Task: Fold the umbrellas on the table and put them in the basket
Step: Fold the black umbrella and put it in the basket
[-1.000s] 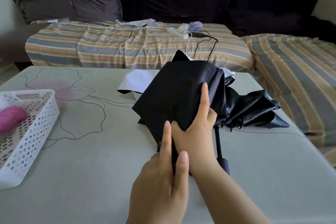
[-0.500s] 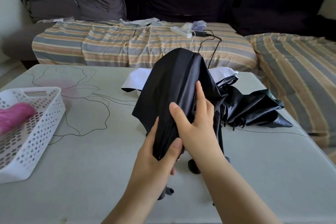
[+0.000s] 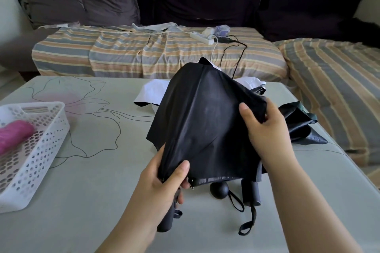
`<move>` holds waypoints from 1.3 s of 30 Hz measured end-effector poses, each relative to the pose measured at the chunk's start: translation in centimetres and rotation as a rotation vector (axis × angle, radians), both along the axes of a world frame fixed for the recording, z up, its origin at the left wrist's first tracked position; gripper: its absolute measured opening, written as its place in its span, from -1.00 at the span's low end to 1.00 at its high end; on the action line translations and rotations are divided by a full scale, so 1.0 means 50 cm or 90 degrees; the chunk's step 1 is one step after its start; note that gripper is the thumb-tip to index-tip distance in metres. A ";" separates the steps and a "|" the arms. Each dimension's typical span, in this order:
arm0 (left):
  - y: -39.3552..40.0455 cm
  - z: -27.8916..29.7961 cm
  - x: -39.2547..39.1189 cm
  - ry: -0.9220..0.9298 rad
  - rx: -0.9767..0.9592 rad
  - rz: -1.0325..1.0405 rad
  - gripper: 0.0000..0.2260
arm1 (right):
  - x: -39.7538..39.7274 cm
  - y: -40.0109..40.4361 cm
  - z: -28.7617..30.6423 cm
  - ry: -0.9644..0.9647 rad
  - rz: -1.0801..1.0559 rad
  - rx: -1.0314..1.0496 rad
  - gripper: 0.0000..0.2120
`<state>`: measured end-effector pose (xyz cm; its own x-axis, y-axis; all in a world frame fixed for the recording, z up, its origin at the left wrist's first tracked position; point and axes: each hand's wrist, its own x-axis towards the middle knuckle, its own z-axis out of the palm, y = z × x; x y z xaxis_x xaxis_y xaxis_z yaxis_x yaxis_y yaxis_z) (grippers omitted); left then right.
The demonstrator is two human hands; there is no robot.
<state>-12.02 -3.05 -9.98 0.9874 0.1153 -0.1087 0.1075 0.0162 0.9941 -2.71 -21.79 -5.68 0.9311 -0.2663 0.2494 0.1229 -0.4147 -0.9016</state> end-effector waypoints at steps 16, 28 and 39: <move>-0.004 -0.025 -0.004 0.011 0.080 0.082 -0.59 | -0.024 0.001 0.019 0.305 0.228 0.545 -0.76; -0.007 -0.015 0.000 0.058 0.060 0.050 -0.54 | -0.054 0.016 0.048 0.318 0.332 0.700 -0.40; 0.006 -0.029 -0.005 0.003 0.188 0.057 -0.26 | -0.058 0.033 0.052 0.264 0.374 0.709 -0.54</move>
